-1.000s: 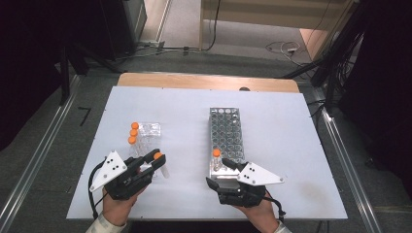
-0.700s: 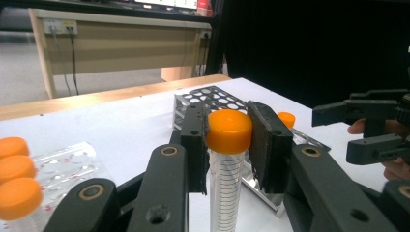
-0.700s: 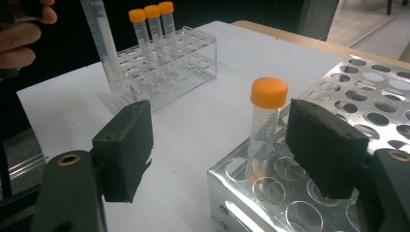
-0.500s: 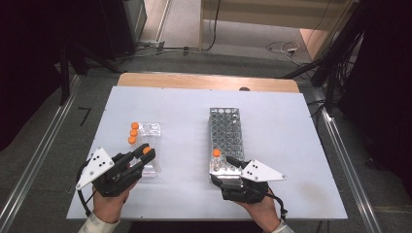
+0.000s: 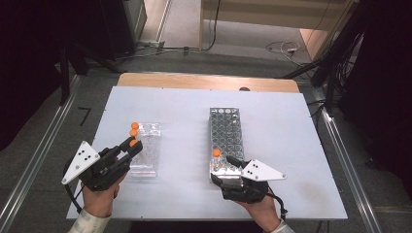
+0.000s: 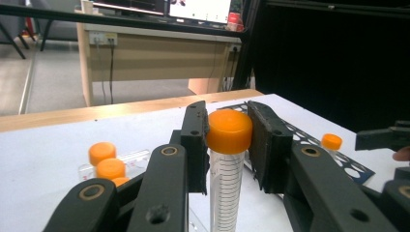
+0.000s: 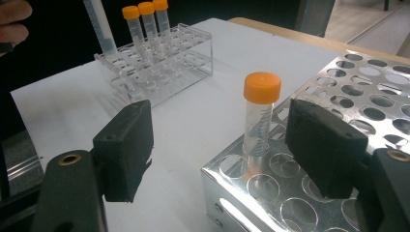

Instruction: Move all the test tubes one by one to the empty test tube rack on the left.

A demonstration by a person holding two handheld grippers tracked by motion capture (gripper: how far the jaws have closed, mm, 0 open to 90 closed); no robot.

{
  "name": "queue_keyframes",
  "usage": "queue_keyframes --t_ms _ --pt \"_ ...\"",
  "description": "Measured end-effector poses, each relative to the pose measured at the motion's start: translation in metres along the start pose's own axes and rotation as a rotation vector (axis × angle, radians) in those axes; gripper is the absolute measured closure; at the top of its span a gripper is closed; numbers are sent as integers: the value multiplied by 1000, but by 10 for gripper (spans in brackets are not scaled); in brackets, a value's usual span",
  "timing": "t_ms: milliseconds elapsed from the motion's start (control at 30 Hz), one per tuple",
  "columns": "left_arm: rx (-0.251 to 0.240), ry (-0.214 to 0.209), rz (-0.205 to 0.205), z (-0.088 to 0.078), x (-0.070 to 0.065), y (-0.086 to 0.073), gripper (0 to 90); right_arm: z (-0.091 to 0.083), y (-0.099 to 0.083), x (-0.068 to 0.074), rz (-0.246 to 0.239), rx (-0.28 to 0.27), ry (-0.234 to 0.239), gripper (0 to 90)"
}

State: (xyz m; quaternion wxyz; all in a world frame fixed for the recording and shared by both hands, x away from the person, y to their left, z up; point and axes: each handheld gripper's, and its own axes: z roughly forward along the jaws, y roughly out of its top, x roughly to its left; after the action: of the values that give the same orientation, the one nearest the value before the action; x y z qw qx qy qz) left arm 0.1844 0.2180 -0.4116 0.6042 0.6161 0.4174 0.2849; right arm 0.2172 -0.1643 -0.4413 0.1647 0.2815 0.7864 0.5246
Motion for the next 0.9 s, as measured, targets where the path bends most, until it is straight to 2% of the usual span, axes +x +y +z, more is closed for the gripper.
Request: queue_keyframes --t_ms 667,900 --pt "-15 80 -9 -3 20 2 697 1 -1 -1 3 -1 0 243" --pt "-12 119 -5 -2 29 0 697 2 -1 -1 4 3 -1 243"
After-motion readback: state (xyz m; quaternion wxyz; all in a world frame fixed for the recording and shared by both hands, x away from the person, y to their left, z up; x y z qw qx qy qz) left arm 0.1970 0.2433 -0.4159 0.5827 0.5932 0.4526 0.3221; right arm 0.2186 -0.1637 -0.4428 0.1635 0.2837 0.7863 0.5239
